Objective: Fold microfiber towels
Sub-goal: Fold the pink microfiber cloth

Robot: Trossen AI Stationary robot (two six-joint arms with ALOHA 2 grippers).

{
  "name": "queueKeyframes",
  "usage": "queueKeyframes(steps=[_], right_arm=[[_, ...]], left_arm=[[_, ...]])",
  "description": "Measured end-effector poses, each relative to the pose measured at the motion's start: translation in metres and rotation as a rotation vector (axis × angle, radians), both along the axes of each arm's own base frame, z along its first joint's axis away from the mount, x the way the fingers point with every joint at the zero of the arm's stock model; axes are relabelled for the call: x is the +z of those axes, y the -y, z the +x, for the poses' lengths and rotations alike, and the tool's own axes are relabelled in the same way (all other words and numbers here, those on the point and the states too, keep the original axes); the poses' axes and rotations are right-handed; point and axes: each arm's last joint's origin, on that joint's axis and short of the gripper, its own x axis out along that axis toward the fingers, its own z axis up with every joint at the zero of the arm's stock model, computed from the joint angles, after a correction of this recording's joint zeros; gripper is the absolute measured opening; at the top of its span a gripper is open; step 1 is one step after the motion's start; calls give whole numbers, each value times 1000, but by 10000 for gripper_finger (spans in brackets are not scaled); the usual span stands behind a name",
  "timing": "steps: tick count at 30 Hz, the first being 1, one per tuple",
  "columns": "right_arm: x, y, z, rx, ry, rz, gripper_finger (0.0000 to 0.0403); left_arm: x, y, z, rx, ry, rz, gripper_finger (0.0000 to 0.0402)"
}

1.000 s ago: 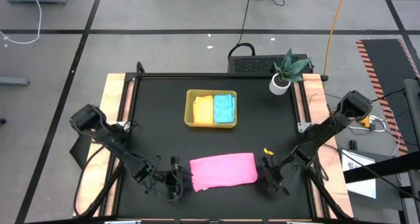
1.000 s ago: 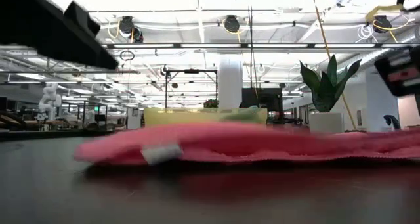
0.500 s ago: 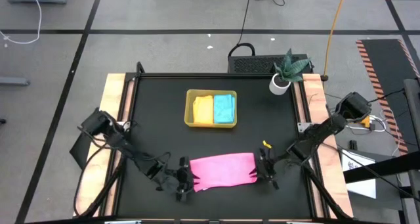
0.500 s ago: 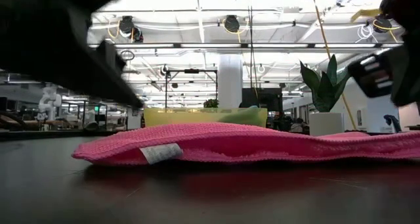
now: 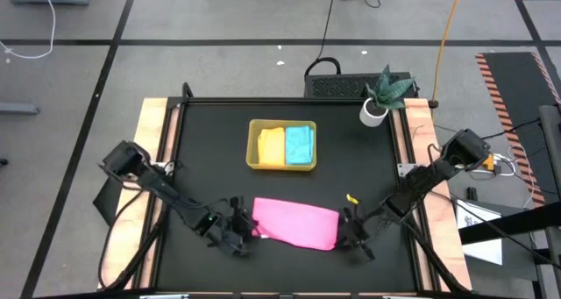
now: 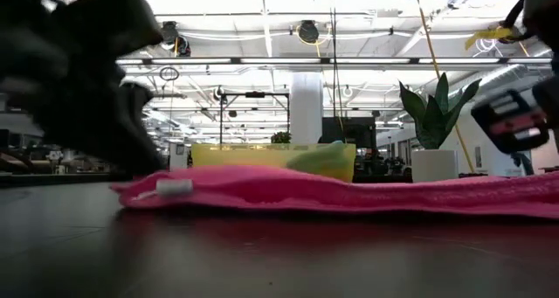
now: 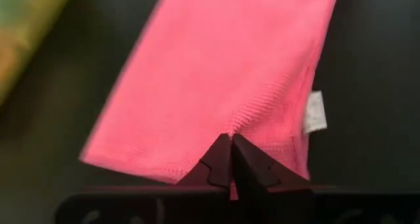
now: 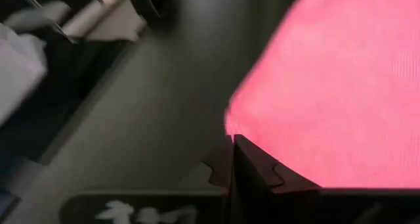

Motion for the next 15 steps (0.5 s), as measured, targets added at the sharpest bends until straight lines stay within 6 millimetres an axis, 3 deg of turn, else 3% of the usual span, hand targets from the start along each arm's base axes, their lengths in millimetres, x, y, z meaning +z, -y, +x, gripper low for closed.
queueKeyframes(steps=[7, 15], right_arm=[[3, -1, 1, 8, 40, 8, 0], [-16, -3, 8, -17, 10, 14, 0]], left_arm=[[27, 0, 5, 51, 172, -52, 19], [21, -3, 7, 32, 132, -35, 9]])
